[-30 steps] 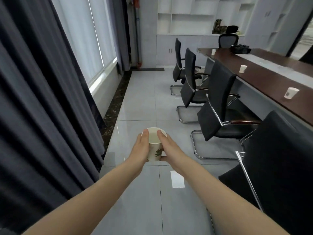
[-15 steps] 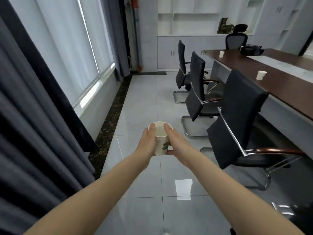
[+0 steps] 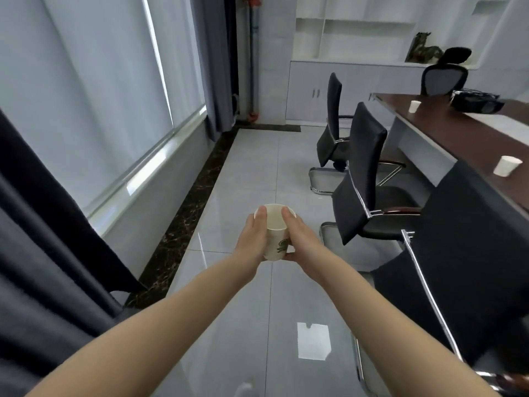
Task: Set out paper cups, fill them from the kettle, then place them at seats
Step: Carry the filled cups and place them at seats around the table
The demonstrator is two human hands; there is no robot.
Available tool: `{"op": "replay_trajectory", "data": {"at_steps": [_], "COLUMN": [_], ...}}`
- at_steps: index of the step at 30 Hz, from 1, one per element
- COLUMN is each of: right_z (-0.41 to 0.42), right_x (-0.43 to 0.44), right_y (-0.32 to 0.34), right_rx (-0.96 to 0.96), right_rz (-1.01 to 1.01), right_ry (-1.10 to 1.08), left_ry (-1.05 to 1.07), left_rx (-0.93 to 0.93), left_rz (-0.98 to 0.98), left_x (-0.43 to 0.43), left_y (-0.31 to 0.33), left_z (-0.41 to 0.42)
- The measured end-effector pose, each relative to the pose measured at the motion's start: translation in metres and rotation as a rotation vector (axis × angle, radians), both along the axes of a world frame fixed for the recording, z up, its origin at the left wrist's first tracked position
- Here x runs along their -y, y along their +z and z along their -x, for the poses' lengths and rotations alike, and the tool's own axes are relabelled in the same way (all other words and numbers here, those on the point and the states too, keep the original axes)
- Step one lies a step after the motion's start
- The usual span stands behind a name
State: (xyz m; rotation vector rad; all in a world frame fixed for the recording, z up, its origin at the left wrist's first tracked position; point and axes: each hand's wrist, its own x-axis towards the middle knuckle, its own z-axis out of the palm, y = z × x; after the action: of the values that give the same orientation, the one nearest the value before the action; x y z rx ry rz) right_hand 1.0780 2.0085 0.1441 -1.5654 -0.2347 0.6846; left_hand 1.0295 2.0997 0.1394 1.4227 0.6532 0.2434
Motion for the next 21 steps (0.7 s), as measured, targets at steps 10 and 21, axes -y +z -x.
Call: {"op": "replay_trajectory", "data": {"at_steps": [10, 21], "right_z": [-0.226, -0.44], "right_x": [-0.097, -0.18], "right_y": [-0.005, 0.011], "right_rx": [0.031, 0.038], "right_rz": [0.009, 0.007], "right_ry": [-0.044, -0.077], "left_ry": [-0.113, -0.181], "left_rx": [0.007, 0.037], "left_rz": [-0.071, -0.055], "left_x": [-0.103, -0.186], "left_y": [-0.007, 0.016], "left_z": [-0.234, -0.449]}}
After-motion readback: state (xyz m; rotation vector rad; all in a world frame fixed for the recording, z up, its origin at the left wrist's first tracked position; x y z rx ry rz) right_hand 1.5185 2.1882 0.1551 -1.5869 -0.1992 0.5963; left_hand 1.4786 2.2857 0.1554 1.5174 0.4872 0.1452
